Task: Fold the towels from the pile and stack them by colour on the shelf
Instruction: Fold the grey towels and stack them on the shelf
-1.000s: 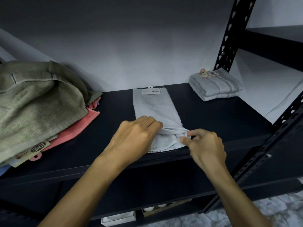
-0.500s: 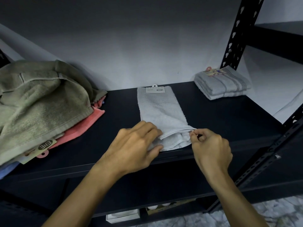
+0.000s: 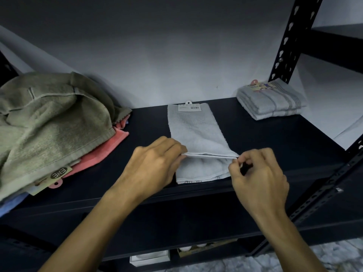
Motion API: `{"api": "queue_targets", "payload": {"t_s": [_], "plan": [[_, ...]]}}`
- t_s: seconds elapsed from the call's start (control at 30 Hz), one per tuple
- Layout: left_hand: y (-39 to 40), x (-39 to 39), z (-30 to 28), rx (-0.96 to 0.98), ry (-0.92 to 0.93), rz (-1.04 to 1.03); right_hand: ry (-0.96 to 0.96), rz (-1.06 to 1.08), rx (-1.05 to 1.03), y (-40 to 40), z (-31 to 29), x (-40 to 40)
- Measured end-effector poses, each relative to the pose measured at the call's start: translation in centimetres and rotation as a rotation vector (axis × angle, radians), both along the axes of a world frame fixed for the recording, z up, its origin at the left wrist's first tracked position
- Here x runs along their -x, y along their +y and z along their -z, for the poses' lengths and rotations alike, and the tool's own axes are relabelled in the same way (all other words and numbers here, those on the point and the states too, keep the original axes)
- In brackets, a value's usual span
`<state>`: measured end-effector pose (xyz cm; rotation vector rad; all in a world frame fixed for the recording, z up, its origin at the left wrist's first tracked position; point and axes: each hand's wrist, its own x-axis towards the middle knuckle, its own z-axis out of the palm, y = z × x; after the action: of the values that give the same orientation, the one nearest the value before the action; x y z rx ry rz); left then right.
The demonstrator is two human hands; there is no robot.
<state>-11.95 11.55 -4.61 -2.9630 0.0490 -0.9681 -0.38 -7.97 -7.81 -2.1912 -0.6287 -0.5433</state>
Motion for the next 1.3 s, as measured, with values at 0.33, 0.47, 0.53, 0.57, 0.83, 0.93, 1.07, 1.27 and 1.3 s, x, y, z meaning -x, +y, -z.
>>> {"api": "queue_targets", "payload": {"t_s": [0.33, 0.47, 0.53, 0.57, 0.83, 0.93, 1.07, 1.27, 1.3], "plan": [[-0.1, 2.2, 2.3, 0.0, 0.136, 0.056, -0.352, -0.139, 0.161, -0.6, 2.5, -0.2], [-0.1, 1.7, 1.9, -0.024, 0.155, 0.063, -0.381, -0.133, 0.14, -0.7, 2.6, -0.8], [-0.2, 1.4, 2.0, -0.025, 0.171, 0.065, -0.368, -0.095, 0.158, -0.6, 2.9, -0.9], [-0.2, 1.3, 2.0, -0.023, 0.179, 0.067, -0.359, -0.069, 0.17, -0.6, 3.0, -1.0], [-0.5, 0.9, 1.9, 0.016, 0.183, 0.052, -0.233, 0.03, 0.18, -0.3, 3.1, -0.4], [-0.6, 1.0, 2.2, 0.023, 0.186, 0.042, -0.171, -0.023, 0.138, -0.5, 2.7, -0.2], [-0.5, 1.1, 2.3, 0.038, 0.19, 0.039, -0.186, -0.071, 0.18, -1.3, 2.2, -0.1], [-0.4, 1.3, 2.2, 0.069, 0.203, 0.036, -0.282, -0.11, 0.189, -1.7, 2.7, -0.6], [-0.5, 1.4, 2.2, 0.074, 0.202, 0.035, -0.288, -0.123, 0.177, -1.7, 2.8, -0.5]]}}
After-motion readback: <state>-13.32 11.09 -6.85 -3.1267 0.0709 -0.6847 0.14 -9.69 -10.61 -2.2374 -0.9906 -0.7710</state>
